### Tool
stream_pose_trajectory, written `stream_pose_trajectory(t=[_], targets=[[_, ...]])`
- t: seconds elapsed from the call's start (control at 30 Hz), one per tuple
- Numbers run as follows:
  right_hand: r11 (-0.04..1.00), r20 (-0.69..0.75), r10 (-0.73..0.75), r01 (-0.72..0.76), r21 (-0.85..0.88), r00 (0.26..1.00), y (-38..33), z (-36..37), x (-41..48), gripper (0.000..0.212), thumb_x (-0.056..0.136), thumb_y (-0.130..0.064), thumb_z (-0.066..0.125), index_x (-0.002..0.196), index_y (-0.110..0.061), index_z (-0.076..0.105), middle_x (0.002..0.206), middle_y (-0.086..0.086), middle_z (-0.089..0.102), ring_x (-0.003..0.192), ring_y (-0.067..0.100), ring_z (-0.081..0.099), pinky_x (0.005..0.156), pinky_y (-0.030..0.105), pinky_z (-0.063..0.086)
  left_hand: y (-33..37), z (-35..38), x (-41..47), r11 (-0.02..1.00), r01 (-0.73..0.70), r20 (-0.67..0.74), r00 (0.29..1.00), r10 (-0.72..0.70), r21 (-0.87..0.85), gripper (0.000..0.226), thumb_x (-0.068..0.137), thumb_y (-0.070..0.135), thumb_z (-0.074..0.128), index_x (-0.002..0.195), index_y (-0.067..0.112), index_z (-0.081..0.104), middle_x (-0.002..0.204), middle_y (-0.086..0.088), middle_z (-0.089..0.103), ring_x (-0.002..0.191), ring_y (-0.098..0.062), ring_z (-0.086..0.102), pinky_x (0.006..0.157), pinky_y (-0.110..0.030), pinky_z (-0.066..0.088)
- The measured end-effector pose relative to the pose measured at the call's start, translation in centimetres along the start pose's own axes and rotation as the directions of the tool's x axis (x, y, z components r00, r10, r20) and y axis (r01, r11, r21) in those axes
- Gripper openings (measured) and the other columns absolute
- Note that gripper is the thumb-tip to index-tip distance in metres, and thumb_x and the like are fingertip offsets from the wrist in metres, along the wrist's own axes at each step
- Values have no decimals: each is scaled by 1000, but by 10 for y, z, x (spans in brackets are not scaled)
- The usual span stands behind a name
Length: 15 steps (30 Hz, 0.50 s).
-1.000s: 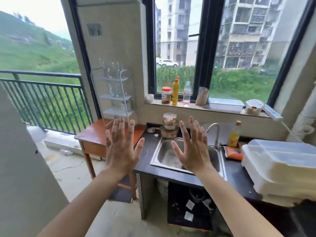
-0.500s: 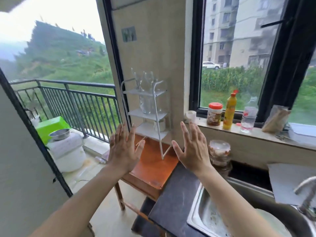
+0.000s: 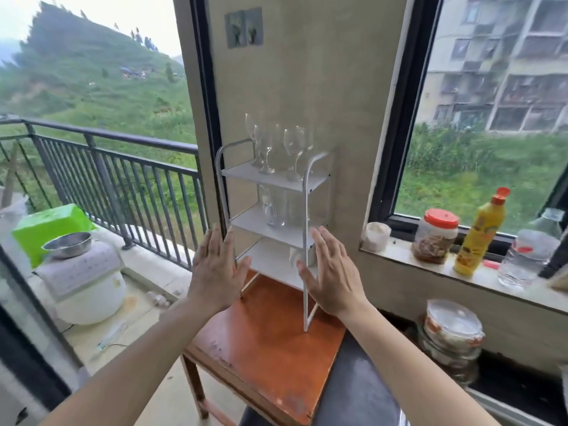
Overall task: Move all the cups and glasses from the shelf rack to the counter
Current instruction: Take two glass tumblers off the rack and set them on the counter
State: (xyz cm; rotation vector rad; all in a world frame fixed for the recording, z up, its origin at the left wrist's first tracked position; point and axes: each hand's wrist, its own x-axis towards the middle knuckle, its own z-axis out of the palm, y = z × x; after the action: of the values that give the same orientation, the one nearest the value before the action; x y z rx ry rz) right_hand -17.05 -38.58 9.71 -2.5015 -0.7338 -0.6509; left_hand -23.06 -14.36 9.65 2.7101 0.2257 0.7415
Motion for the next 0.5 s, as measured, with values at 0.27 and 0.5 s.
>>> stream_pose_trajectory(t=[0.27,0.5], targets=[[985,4,169,-169,16,986,-26,77,92,65,100,-47,51,155,-18,32,153,5,43,138,25,45,96,40,49,-79,75,133,977,-206,243,947,211,-45,68,103,38,35,159,14,5,167,-15,-2,154,-28,-8,124,-46,8],[877,105,396,-410,251,912,-45,138,159,60,100,-44,54,153,-24,34,149,-1,47,134,17,47,105,32,39,-125,117,196,953,-275,407,862,302,-123,67,101,28,36,159,15,6,168,-9,1,154,-26,-4,124,-42,9]])
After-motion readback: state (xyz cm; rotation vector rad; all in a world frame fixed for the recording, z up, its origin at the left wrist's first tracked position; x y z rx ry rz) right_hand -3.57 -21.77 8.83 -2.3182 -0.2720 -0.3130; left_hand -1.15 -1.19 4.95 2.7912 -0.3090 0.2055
